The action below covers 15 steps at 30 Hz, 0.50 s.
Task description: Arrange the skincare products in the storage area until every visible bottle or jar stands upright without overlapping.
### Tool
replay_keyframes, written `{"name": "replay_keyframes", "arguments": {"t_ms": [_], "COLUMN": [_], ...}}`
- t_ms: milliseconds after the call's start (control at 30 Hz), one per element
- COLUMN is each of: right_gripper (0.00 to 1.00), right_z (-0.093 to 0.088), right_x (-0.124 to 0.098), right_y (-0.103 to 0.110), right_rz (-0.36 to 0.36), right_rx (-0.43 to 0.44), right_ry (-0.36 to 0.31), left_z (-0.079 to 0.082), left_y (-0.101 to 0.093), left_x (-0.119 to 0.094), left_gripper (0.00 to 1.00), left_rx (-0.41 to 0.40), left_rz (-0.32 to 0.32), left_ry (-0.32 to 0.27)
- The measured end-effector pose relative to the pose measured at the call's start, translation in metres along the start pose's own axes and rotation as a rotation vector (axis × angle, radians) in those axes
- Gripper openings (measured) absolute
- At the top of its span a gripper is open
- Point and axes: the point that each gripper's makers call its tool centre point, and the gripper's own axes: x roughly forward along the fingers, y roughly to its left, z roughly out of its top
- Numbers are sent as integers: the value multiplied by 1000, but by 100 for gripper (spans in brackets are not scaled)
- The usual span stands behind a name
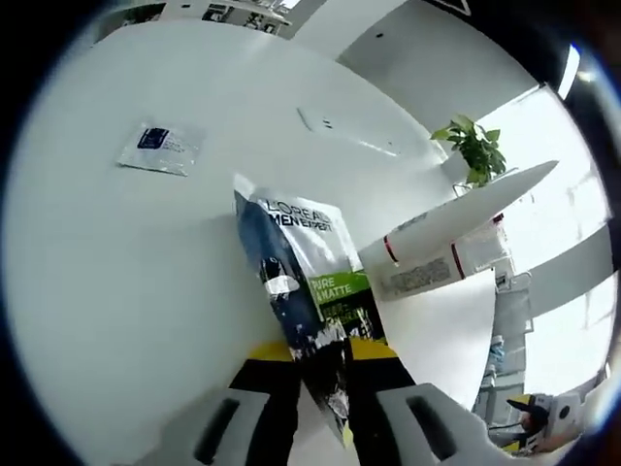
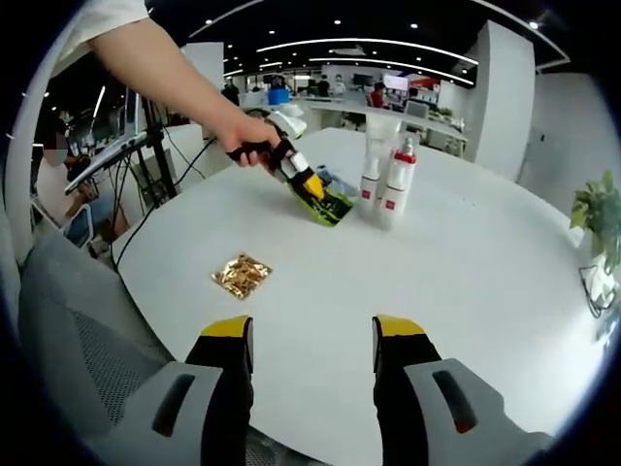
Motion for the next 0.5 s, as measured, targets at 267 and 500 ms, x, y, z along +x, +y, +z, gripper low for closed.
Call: {"name": "replay_keyframes", "arguments": {"t_ms": [267, 500], "right_gripper": [47, 47], "right_z": [0, 1], "right_x": [0, 0], "right_y": [1, 2], "right_rz": [5, 5], "right_rx": [-1, -16], "right_ry": [1, -1], "left_z": [-3, -2], "left_y": [1, 18], "left_x": [-3, -15], "left_gripper": [28, 31], "left_rx": [116, 248], "left_rz": [61, 154], "left_ry": [77, 97]}}
